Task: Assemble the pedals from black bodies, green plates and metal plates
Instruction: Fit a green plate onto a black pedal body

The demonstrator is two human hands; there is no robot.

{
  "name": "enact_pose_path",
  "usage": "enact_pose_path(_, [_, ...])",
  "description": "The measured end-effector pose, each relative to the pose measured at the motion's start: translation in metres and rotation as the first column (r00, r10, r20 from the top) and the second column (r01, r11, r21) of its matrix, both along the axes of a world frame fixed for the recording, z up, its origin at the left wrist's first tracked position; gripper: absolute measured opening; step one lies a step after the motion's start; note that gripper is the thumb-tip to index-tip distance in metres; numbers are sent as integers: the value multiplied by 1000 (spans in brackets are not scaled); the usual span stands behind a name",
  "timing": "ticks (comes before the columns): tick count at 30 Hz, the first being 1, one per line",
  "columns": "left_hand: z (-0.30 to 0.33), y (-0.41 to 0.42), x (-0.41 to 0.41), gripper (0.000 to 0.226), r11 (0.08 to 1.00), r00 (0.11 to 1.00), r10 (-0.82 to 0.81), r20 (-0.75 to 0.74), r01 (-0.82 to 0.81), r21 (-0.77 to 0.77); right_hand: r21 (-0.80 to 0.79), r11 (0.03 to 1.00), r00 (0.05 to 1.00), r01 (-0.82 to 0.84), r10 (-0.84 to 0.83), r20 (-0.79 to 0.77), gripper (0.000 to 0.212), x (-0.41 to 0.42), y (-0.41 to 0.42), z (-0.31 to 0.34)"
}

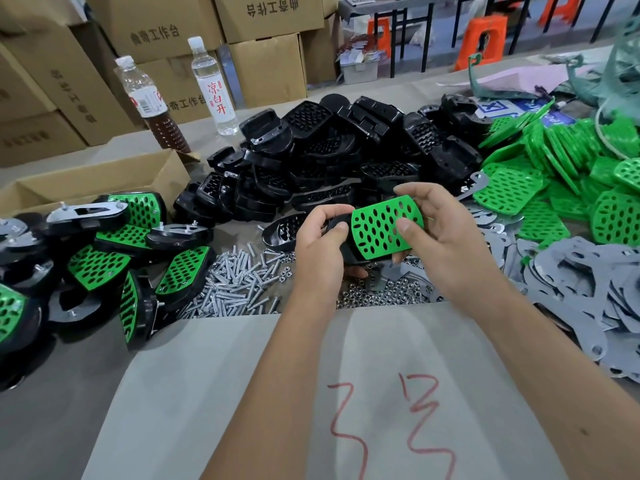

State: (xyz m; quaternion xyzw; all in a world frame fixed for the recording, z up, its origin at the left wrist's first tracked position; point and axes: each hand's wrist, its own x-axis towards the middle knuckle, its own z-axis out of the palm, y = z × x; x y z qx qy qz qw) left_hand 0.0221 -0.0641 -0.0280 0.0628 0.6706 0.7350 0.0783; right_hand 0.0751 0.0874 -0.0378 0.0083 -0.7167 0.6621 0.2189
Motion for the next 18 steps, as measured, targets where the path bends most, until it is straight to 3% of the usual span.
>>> enact_pose_path(3, [0, -1, 0, 27, 999, 1000, 4, 22, -5, 41, -31, 999, 1000, -7, 6, -9, 31, -1, 1, -1])
enact_pose_path(9, [0, 1, -3, 29, 996, 998, 25, 65, -31, 88, -426, 877, 968, -223, 150, -199, 29, 3, 6, 8])
enact_pose_path(16, [1, 1, -2, 27, 996, 996, 29, 80, -36, 87, -371, 927, 998, -52, 60, 9, 31, 1, 3, 5])
enact_pose_path(18, [1, 2, -2, 26, 996, 997, 26, 77, -33, 88, -241, 969, 998, 49, -40, 42, 22, 0, 2, 1])
